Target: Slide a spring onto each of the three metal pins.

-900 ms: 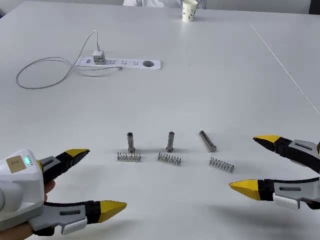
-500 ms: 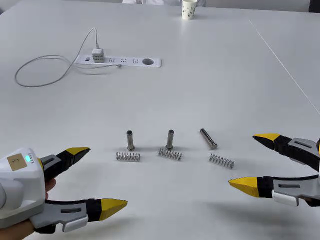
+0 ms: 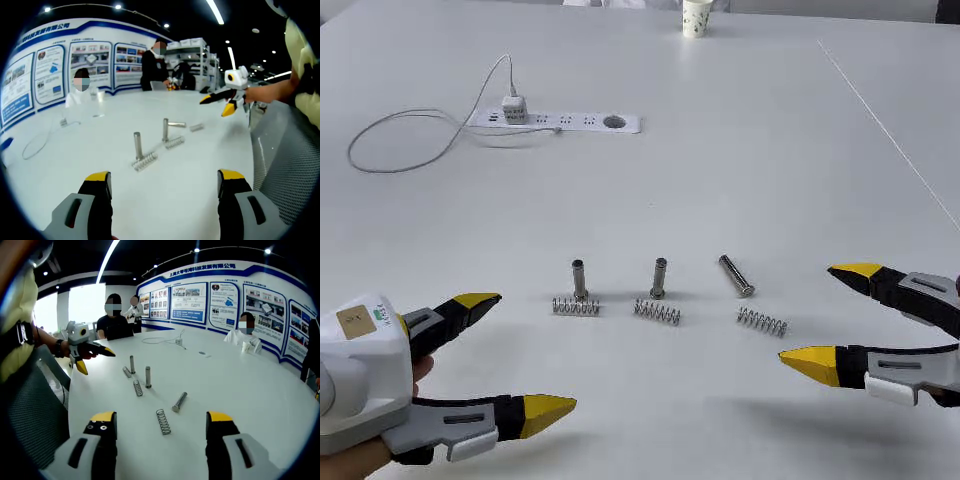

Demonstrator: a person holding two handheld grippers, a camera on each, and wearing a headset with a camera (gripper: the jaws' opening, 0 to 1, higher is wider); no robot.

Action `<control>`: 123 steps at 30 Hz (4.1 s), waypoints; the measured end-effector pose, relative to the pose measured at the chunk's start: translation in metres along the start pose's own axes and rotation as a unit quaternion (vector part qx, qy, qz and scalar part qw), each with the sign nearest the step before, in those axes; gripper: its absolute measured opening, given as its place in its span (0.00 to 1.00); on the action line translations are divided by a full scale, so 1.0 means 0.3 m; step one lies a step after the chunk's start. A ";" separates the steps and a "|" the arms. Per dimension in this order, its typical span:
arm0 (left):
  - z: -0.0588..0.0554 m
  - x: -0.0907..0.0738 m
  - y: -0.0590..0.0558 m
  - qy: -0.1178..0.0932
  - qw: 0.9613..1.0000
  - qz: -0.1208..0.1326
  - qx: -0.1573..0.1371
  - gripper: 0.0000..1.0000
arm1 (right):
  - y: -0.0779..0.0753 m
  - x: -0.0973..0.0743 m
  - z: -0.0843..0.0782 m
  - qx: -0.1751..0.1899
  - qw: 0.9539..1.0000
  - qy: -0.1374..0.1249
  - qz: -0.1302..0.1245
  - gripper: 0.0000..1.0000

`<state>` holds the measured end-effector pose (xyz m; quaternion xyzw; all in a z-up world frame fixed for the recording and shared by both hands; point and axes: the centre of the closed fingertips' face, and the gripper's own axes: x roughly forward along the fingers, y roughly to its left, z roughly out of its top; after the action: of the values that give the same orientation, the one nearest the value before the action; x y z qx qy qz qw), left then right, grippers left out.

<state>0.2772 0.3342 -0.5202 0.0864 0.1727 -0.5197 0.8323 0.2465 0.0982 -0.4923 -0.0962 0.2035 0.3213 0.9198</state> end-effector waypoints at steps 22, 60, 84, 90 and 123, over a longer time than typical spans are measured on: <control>0.000 -0.001 0.003 -0.002 1.000 0.004 -0.005 0.89 | -0.087 0.026 0.033 0.025 0.999 0.014 -0.026 0.64; 0.006 0.004 -0.009 -0.004 1.000 0.003 -0.007 0.88 | -0.189 0.196 0.078 0.009 0.997 0.065 -0.050 0.51; 0.000 0.008 -0.010 -0.005 1.000 0.002 -0.011 0.87 | -0.201 0.302 0.058 0.014 0.993 0.103 -0.062 0.39; -0.001 0.006 -0.007 -0.005 1.000 0.004 -0.012 0.87 | -0.198 0.323 0.045 0.024 0.992 0.109 -0.063 0.37; -0.011 0.017 -0.017 -0.002 1.000 0.000 -0.015 0.86 | -0.194 0.398 -0.028 0.068 0.980 0.159 -0.100 0.21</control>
<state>0.2742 0.3287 -0.5251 0.0730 0.1792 -0.5171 0.8338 0.3655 0.1163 -0.5493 -0.1029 0.3576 0.1933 0.9079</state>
